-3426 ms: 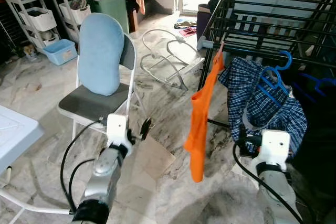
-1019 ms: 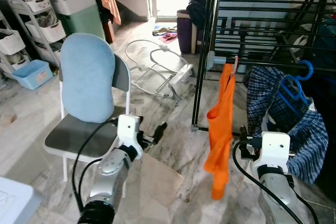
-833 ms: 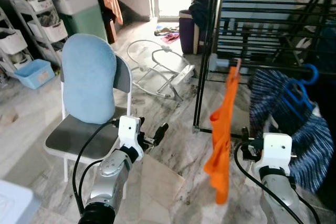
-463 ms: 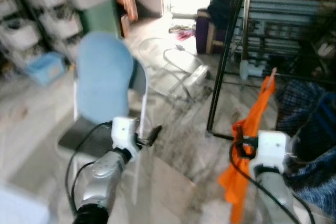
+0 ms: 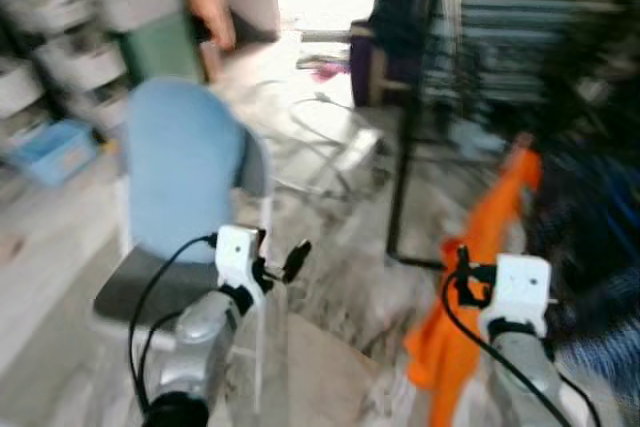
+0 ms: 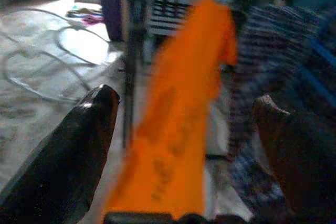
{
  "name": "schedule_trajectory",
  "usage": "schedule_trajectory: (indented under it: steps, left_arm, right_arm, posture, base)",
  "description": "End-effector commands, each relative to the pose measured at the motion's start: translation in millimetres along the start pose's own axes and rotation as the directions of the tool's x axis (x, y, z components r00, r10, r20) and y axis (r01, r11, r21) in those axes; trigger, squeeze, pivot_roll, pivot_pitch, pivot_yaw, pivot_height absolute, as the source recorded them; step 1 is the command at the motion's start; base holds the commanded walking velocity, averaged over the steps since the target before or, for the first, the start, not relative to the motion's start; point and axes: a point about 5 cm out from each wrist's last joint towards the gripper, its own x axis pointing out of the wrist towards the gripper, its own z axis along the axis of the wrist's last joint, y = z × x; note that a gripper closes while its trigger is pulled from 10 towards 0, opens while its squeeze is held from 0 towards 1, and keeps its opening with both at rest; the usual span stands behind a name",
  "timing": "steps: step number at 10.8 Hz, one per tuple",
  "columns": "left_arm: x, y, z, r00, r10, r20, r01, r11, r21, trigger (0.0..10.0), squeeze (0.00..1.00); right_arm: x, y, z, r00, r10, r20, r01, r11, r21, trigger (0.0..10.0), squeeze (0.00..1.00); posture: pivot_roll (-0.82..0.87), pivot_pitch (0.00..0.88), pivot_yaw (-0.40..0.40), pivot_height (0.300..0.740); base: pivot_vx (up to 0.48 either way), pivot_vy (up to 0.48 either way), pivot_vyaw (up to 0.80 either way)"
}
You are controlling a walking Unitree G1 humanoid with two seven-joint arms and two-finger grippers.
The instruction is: Hang hanger
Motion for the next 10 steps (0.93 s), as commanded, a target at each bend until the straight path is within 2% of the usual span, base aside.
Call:
schedule_trajectory:
  steps: [1, 2, 4, 5, 10]
  left_arm:
    - [1.4, -1.8, 2.6, 1.0, -0.015, 0.004, 0.015, 1.0, 0.022, 10.0, 0.0]
    - [1.6, -2.9, 2.6, 1.0, -0.024, 0.006, 0.023, 1.0, 0.019, 10.0, 0.0]
    - [1.6, -6.0, 3.5, 0.999, -0.049, 0.017, 0.049, 0.999, 0.005, 10.0, 0.0]
    - [1.4, -8.7, 4.4, 0.997, -0.067, 0.025, 0.067, 0.998, -0.003, 10.0, 0.0]
    - [1.4, -13.2, 3.7, 0.995, -0.101, 0.024, 0.101, 0.995, -0.013, 10.0, 0.0]
  right_arm:
    - [0.6, -1.7, 1.3, 1.0, -0.007, 0.0, 0.007, 1.0, 0.006, 10.0, 0.0]
    - [0.8, -1.5, 1.0, 1.0, -0.011, -0.004, 0.011, 1.0, 0.006, 10.0, 0.0]
    - [1.4, -0.8, 0.3, 1.0, -0.008, -0.01, 0.008, 1.0, 0.009, 10.0, 0.0]
    - [1.6, -1.3, 1.9, 1.0, -0.002, 0.0, 0.002, 1.0, -0.001, 10.0, 0.0]
    - [5.5, -11.9, 4.1, 0.999, -0.032, 0.003, 0.032, 0.999, -0.004, 10.0, 0.0]
  posture:
    - [-0.21, 0.0, 0.053, 0.74]
    - [-0.21, 0.0, 0.055, 0.74]
    - [-0.21, 0.0, 0.051, 0.74]
    - [-0.21, 0.0, 0.051, 0.74]
    - [-0.22, 0.0, 0.051, 0.74]
  base:
    - [0.0, 0.0, 0.0]
    - [0.0, 0.0, 0.0]
    - [0.0, 0.0, -0.8]
    - [0.0, 0.0, 0.0]
    - [0.311, 0.0, -0.09]
